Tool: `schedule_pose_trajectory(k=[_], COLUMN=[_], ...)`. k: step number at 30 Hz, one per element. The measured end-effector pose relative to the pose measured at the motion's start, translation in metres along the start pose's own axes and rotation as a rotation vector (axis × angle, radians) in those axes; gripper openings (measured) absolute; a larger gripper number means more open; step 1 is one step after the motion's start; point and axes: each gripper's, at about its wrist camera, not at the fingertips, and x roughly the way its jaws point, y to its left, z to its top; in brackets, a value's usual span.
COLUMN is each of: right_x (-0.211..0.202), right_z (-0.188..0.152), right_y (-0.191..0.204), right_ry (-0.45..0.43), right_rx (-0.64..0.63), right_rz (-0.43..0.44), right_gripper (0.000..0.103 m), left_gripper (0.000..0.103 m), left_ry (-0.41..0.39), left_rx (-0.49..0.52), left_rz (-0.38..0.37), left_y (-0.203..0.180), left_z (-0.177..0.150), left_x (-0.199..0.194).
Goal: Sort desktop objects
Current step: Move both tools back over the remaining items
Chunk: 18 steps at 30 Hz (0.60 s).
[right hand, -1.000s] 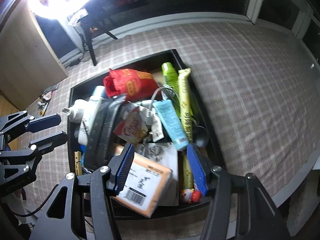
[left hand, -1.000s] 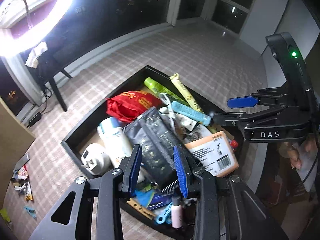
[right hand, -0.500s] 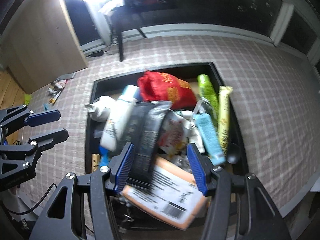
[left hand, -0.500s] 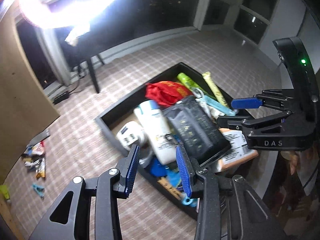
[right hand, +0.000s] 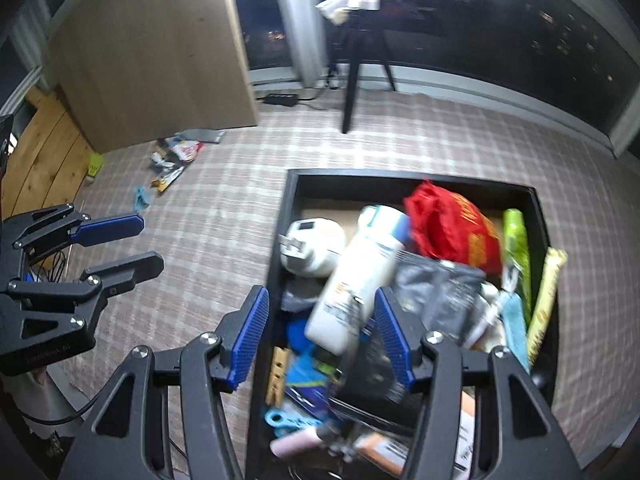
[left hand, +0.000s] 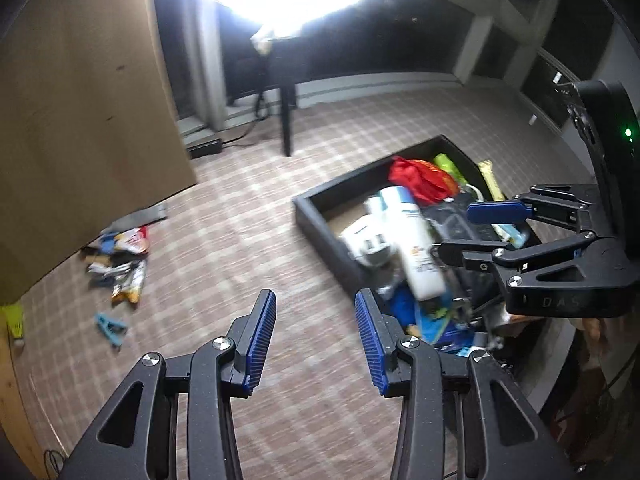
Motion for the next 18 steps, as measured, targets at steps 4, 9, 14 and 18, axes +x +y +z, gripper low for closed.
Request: schedule_pose_trajectory(k=[4,9,14,18], right_x=[0.009,0.022,0.041,0.063], right_z=[0.015,0.032,0.052,0.067], right_y=[0.014,0.03,0.052,0.078], right_ry=[0.015,0.031,0.038,0.049], right_rx=[-0.031,-0.054,-0.071,-0.09], right_rz=[0.001,0.008,0.037,0.079], right_gripper=[0.054,0.054,0.054,0.054], left_gripper=[0.04,0.04,0.041,0.041], left_ry=[0.005,0.007,0.031,0.042], left_rx=[-0.071,-0.171,-0.282,-0.373], left_rz=[0.039,0.09,0.158,0.186], left_y=[0.039,0.095,0.159,0.204], left_z=[-0.009,-0.025,-0.047,-0.063], left_x=[0.0,-0.003,-0.002,-0.001])
